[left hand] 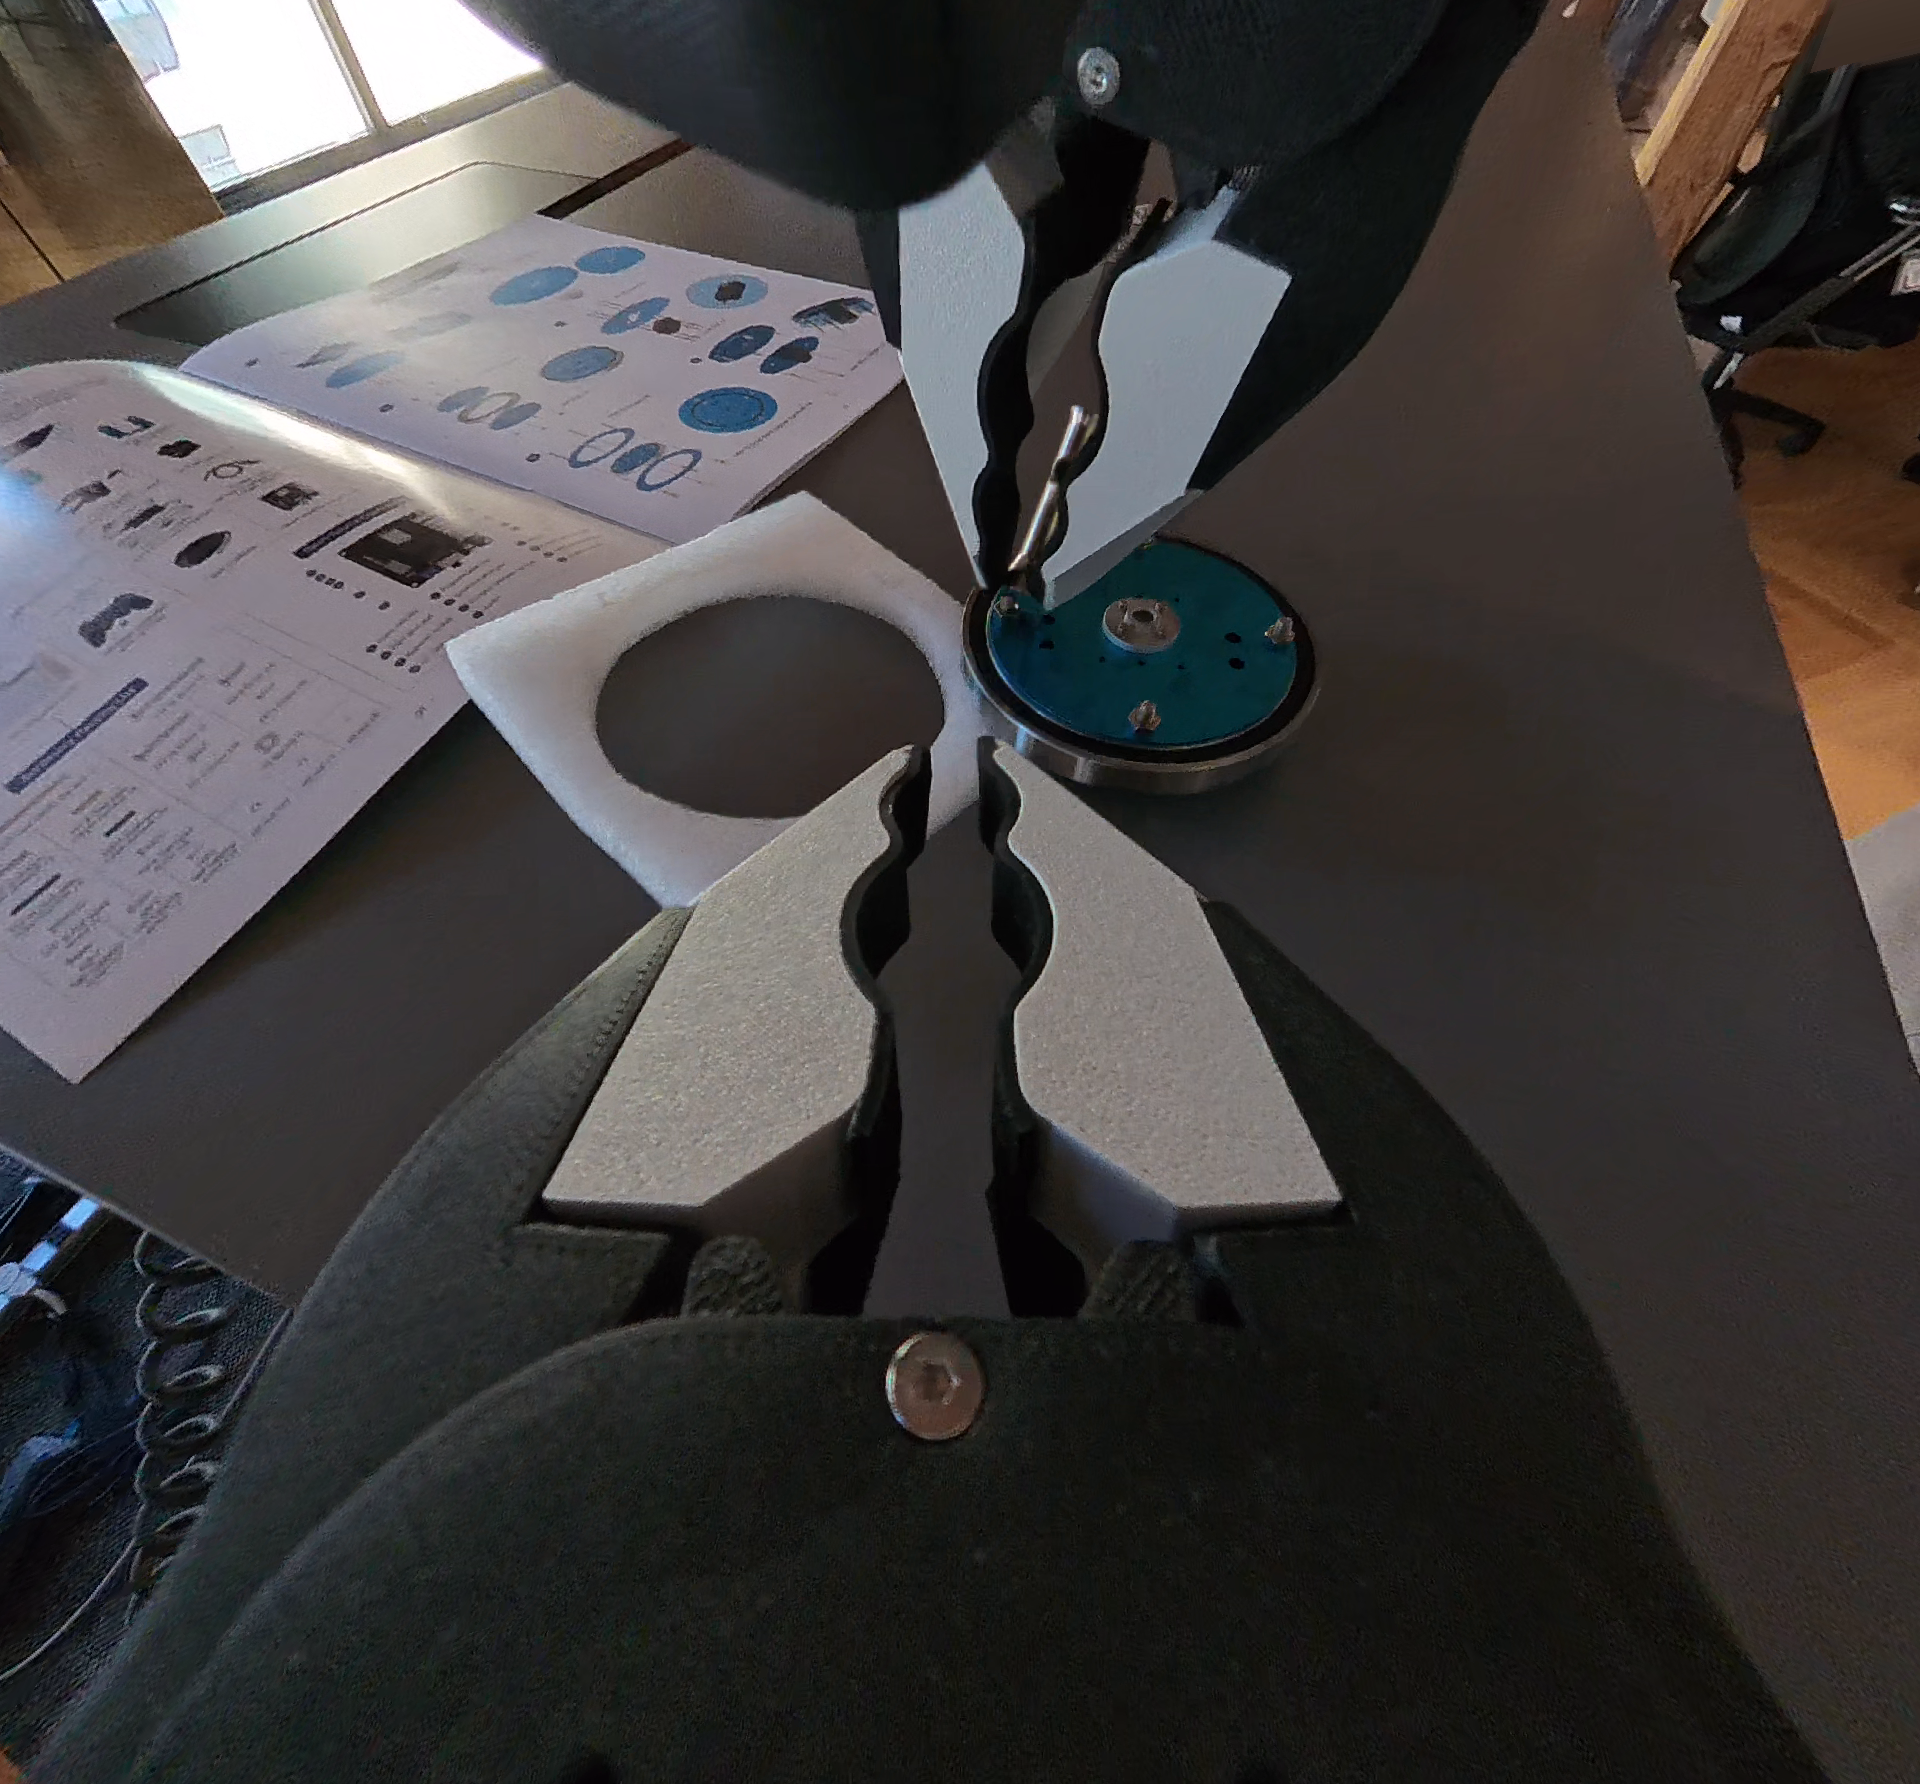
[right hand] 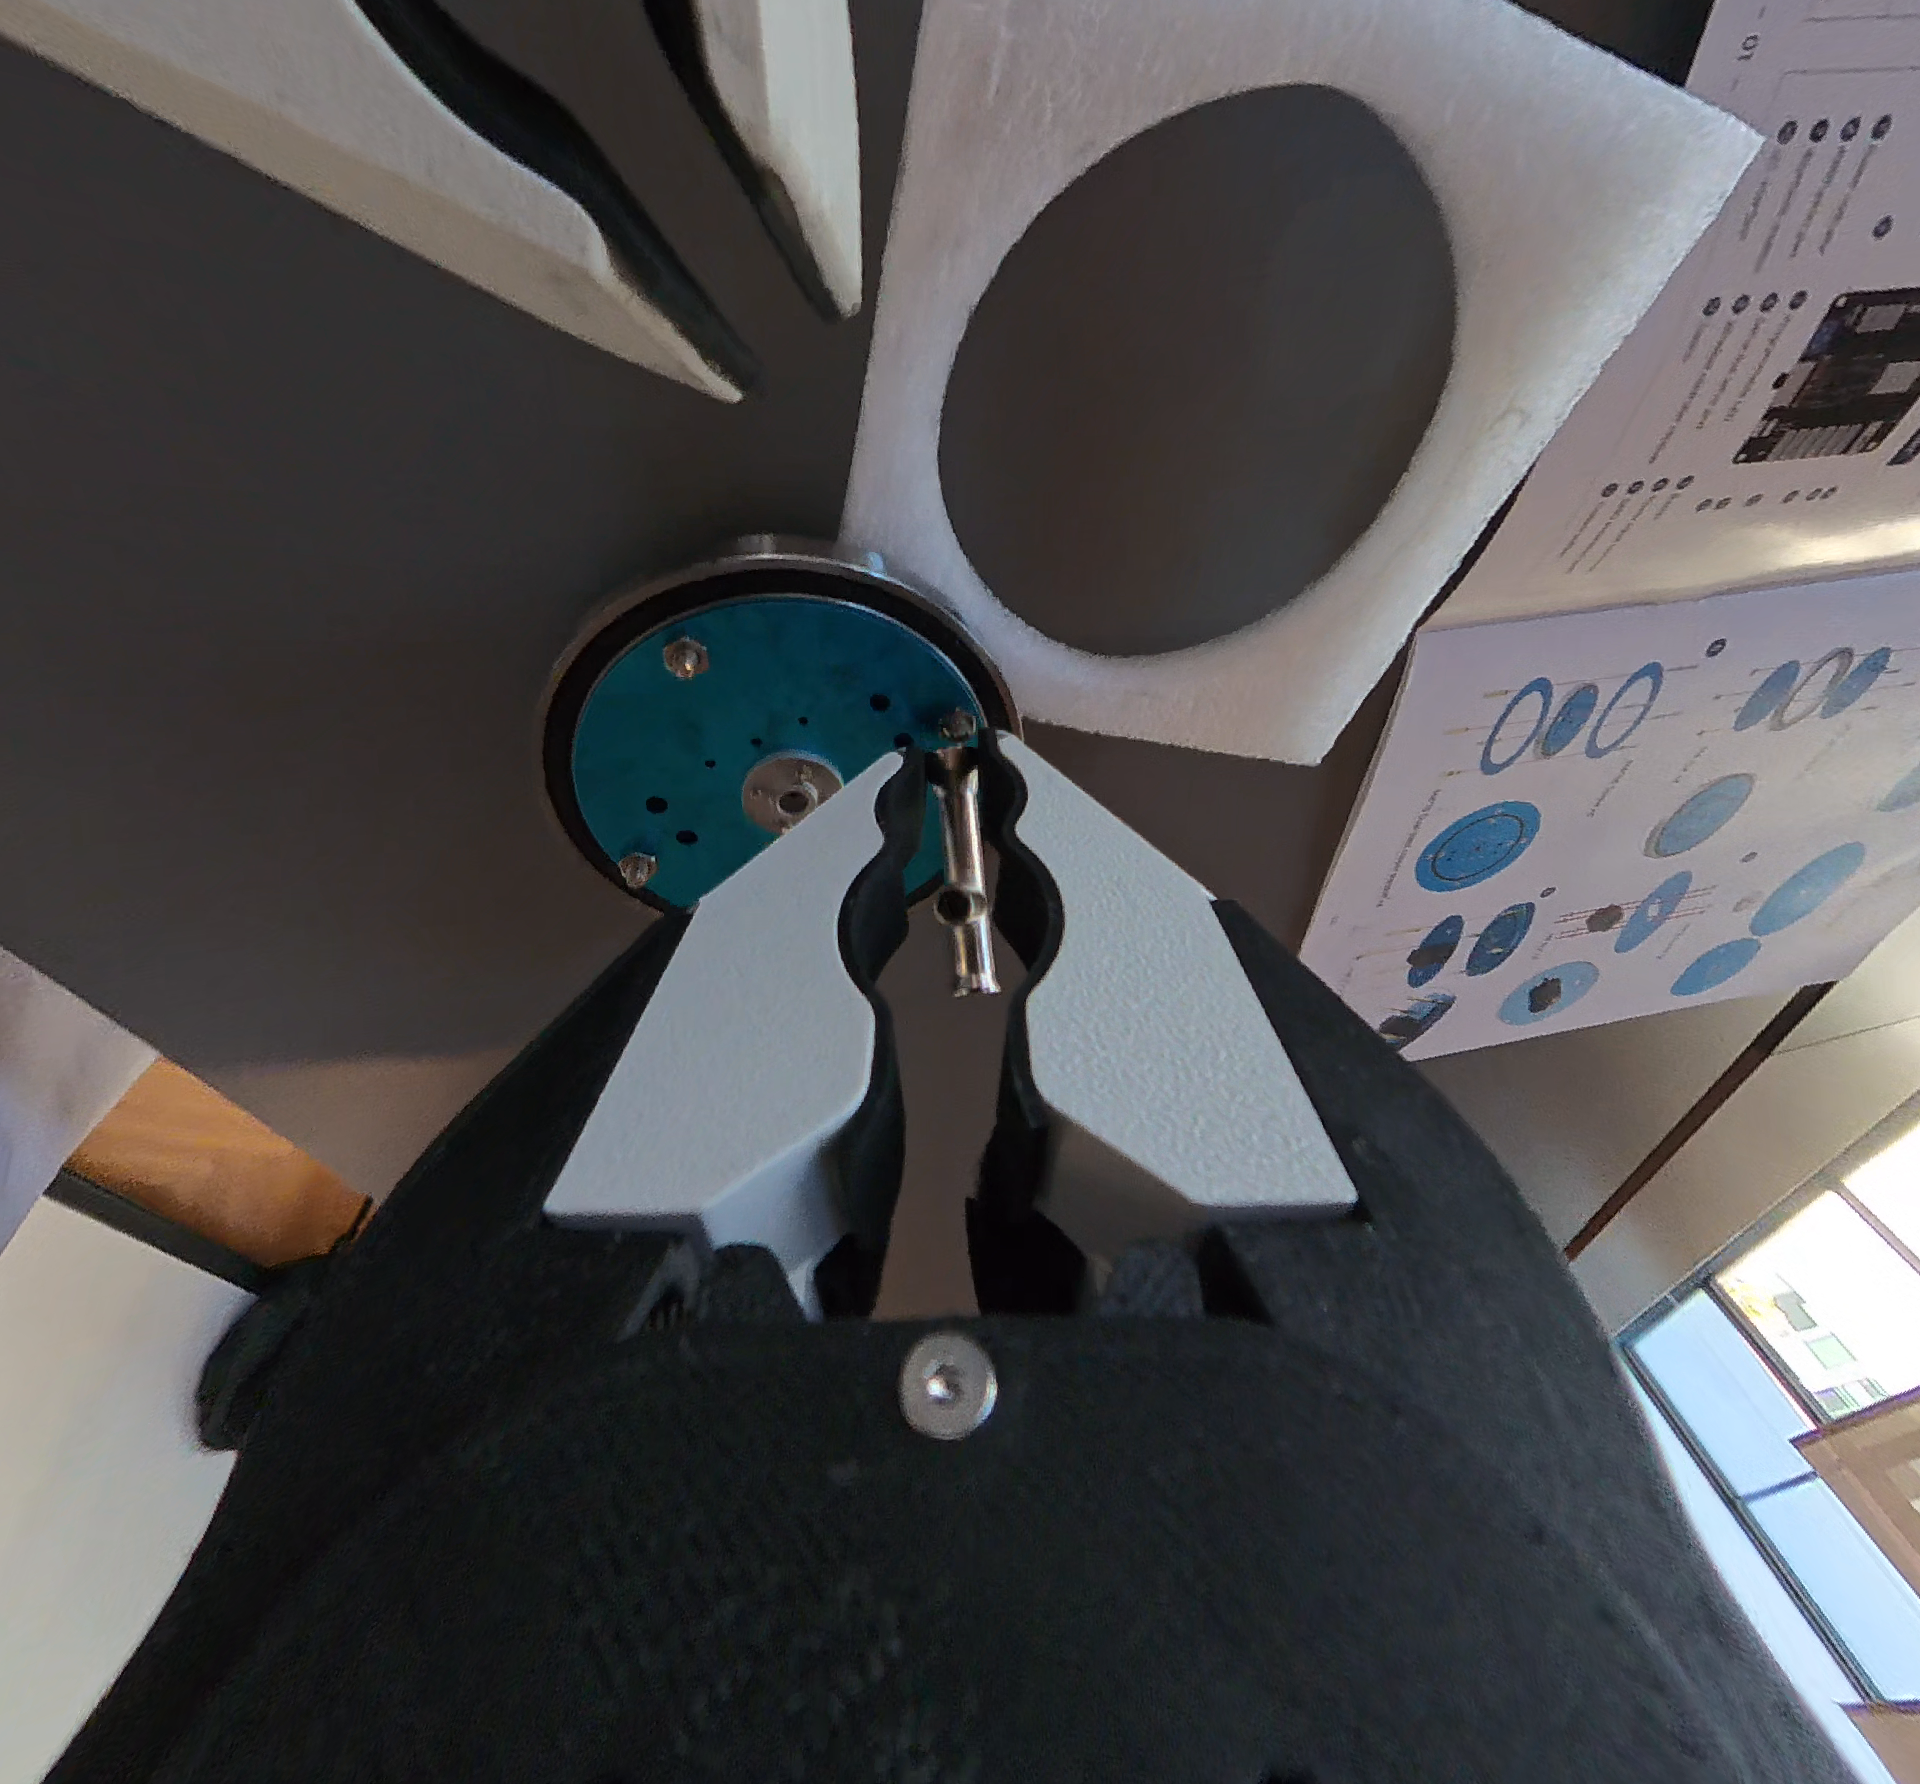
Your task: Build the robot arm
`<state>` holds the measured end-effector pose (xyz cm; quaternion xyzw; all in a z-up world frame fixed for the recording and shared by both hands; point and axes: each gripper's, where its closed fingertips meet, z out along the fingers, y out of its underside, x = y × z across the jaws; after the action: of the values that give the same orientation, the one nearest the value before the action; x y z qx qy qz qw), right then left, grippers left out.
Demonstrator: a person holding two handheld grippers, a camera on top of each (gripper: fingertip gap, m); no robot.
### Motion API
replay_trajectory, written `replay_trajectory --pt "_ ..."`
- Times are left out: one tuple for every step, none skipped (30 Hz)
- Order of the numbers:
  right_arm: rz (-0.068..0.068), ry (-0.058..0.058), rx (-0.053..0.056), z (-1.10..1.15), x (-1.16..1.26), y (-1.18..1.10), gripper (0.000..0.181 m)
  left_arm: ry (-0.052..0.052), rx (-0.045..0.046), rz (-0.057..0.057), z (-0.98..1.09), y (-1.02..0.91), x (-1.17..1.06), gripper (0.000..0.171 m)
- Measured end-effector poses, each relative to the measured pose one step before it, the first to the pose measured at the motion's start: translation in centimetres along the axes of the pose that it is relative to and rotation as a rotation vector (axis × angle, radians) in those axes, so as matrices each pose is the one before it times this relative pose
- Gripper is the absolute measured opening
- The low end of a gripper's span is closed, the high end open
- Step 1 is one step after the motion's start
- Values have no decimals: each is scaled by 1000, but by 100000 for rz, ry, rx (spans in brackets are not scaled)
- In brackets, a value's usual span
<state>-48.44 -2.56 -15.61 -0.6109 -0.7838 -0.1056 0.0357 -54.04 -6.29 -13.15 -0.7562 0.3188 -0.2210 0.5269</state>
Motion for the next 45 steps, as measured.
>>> replay_trajectory --pt "410 -49 806 -163 114 119 9 445 -141 2 190 -215 115 9" --pt "227 460 1953 -168 174 5 9 521 268 -545 204 -288 57 10" --pt "-186 198 1818 -161 104 43 9 837 324 -1025 209 -266 44 11" --pt "-739 563 1838 -193 76 108 9 924 389 -1387 209 -265 32 12" --pt "-738 892 3033 -279 71 14 9 1089 505 -1328 202 -257 45 12" --pt "-542 1037 4047 -334 86 -12 9 1313 503 -1084 185 -241 96 14" --pt "396 1027 3948 -360 137 102 9 1200 464 -745 182 -199 125 14" --pt "1381 671 4404 -398 182 142 9 956 380 -436 184 -196 118 15" --pt "2091 -183 5454 -440 106 79 9 665 301 -169 235 -208 126 16" --pt "2729 -427 5550 -478 121 115 8 468 342 283 308 -284 121 17" --pt "2262 -1603 6494 -567 -35 23 0 181 250 784 434 -339 107 19" --pt "2414 -155 7523 -635 191 -130 0 545 -653 1311 591 -281 156 23" --pt "2242 424 6751 -602 352 -43 0 434 -1904 1942 726 -165 136 25" --pt "2483 275 5608 -432 372 113 0 -675 -3396 2974 738 -7 -78 27" --pt "2507 362 3343 -260 416 390 0 -2369 -4029 3501 624 93 -397 27" --pt "1766 1484 2834 -183 582 441 0 -2166 -4048 2607 476 157 -441 27" --pt "875 1187 3834 -138 513 326 0 -1091 -3113 907 266 53 -336 27" --pt "1171 185 4328 -34 403 247 0 -698 -1380 -300 2 -116 -300 27" --pt "1436 -1501 3313 143 230 288 0 -853 -252 -855 -230 -173 -313 27" --pt "1278 -2415 2202 371 185 276 0 -1341 111 -1121 -432 -111 -364 26" --pt "2132 -2786 1203 526 228 110 1 -1350 74 -1136 -517 -20 -327 25" --pt "2243 -5919 -550 643 -291 -31 9 -1815 -413 -1324 -571 123 -338 25" --pt "1478 -5583 -3508 654 -332 109 14 -1791 -410 -1222 -583 226 -228 24" --pt "-2381 -3368 -6802 606 -92 493 13 -1469 -3 -746 -575 253 -57 23" --pt "-7080 -1567 -8049 525 96 655 12 -1381 233 -311 -575 310 79 23" --pt "-10164 906 -6750 445 356 635 11 -1632 403 -90 -566 346 127 23" --pt "-9924 1038 -4333 420 241 512 10 -1605 598 -72 -572 351 211 22" --pt "-6225 -403 -1753 365 44 209 11 -1270 667 -211 -582 362 286 22" --pt "-2805 -3912 -1140 306 -363 73 11 -1163 741 -506 -579 358 299 21" --pt "-1331 -4835 -1073 251 -378 75 15 -1058 752 -904 -577 351 311 20" --pt "-1390 -3722 -1392 163 -112 233 19 -958 706 -1179 -563 334 308 20" --pt "-1747 -4462 -1548 69 -207 387 21 -909 654 -1388 -540 281 324 20" --pt "-1089 -3254 46 -3 -1 99 23 -505 636 -1167 -551 194 398 20" --pt "-236 -2372 1892 -24 123 -320 23 -500 416 -775 -503 148 407 19" --pt "1038 -2529 1070 117 68 -380 22 -964 166 -665 -458 88 330 19" --pt "1483 -2807 -2572 359 -96 11 22 -1146 108 -519 -431 36 320 19" --pt "127 -2180 -5570 548 -235 483 24 -1011 323 11 -395 -63 355 18" --pt "-1778 636 -5187 661 14 557 24 -995 340 356 -343 -93 348 18" --pt "-1853 4437 -2451 420 506 210 16 -1565 340 477 -294 -142 234 18" --pt "-1483 3436 2721 -90 388 -406 7 -1614 432 316 -218 -187 157 18" --pt "646 1440 163 -5 214 156 7 -992 609 -191 -125 -243 173 17" --pt "2410 2537 -438 -128 467 412 7 -598 950 -982 -10 -300 160 17" --pt "1761 4974 -812 -224 840 701 7 -209 1396 -1961 126 -352 127 17" --pt "1089 6471 2389 -373 978 489 7 300 1854 -3298 265 -366 114 18" --pt "1991 5353 7927 -684 737 -231 7 628 2233 -4564 384 -373 86 20"
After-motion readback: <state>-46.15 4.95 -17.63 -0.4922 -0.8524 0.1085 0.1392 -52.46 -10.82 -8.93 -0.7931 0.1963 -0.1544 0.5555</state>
